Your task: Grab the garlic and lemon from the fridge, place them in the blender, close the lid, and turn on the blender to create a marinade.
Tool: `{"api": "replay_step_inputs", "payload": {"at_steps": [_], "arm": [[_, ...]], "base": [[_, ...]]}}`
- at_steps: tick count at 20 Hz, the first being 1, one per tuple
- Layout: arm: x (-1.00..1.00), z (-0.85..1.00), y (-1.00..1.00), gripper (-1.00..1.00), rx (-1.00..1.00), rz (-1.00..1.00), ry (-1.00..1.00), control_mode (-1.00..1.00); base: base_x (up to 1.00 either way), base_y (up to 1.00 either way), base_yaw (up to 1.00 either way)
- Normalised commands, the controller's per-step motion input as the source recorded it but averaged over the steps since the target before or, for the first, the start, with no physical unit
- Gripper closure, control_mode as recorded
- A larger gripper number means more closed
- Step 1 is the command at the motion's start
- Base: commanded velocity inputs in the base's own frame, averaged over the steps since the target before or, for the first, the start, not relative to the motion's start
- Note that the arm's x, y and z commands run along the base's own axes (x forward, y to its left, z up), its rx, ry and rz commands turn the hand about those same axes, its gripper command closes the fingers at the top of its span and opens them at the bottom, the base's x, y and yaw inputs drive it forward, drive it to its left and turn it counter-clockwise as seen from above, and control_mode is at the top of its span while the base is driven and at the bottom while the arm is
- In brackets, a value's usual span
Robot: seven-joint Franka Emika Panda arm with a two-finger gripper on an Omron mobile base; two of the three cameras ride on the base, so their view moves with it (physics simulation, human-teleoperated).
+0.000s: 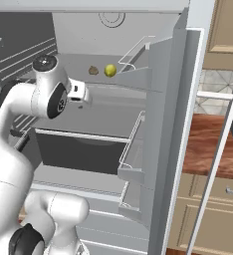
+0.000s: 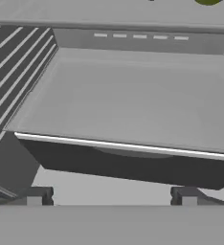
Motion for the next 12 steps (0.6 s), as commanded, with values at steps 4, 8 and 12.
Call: {"api": "replay_step_inputs", "payload": {"at_steps": [4, 8, 12], "arm": [[0.05, 0.52, -0.07, -1.0, 0.0, -0.03, -0.09, -1.0], [0.24, 0.67, -0.08, -1.0, 0.03, -0.04, 0.0, -1.0], [0.42, 0.51, -0.03, -1.0, 0.07, -0.07, 0.0, -1.0]], "base": [[0.0, 0.0, 0.0], [0.0, 0.0, 0.0], [0.0, 0.0, 0.0]]}}
